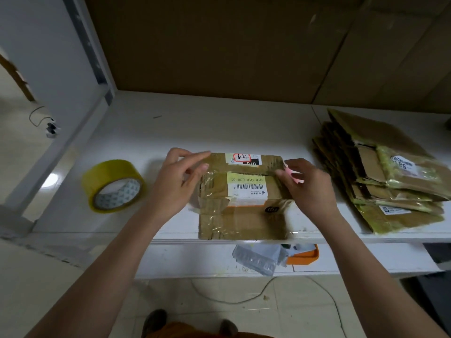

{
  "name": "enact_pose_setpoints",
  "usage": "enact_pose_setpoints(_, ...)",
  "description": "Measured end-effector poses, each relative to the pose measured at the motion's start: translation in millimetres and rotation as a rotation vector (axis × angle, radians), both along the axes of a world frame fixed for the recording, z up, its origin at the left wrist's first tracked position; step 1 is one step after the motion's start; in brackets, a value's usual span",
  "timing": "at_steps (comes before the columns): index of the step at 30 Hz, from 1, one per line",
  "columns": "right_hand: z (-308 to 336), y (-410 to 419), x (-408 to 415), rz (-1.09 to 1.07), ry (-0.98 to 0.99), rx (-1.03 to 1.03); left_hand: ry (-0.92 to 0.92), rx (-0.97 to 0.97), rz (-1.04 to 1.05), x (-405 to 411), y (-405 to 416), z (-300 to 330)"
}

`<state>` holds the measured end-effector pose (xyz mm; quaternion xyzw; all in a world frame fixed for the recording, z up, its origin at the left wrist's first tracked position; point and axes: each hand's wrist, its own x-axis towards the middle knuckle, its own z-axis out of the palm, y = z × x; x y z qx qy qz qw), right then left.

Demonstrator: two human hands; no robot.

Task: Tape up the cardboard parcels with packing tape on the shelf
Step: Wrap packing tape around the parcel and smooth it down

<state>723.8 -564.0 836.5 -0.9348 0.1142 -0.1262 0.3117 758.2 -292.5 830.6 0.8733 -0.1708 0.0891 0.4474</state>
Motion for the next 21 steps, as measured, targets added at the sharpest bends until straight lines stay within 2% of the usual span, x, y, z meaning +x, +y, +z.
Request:
enact_pose_setpoints(3,14,-3,0,0.003,0.006,-0.001,-0.157,-0.003,0.028,3,20,13)
enact_pose_setpoints(5,27,2,1,0.022,-0.061,-0.048,-0.276,0.056,0.099,9,40,20)
enact_pose_setpoints(7,41,17,4,0.066,-0.143,-0.040,-0.319,0.150,0.168,15,62,24)
enact_pose_setpoints(10,56,60,11,0.231,-0.175,0.025,-0.191,0.268,0.249,21,88,27)
enact_pose_setpoints(14,58,132,36,0.560,-0.023,0.050,0.034,0.338,0.329,20,102,26)
enact_pose_setpoints(17,44,172,60,0.693,0.198,-0.003,0.165,0.304,0.350,16,111,21)
enact_pose_setpoints(21,26,204,79,0.750,0.447,-0.095,0.242,0.131,0.368,5,126,11)
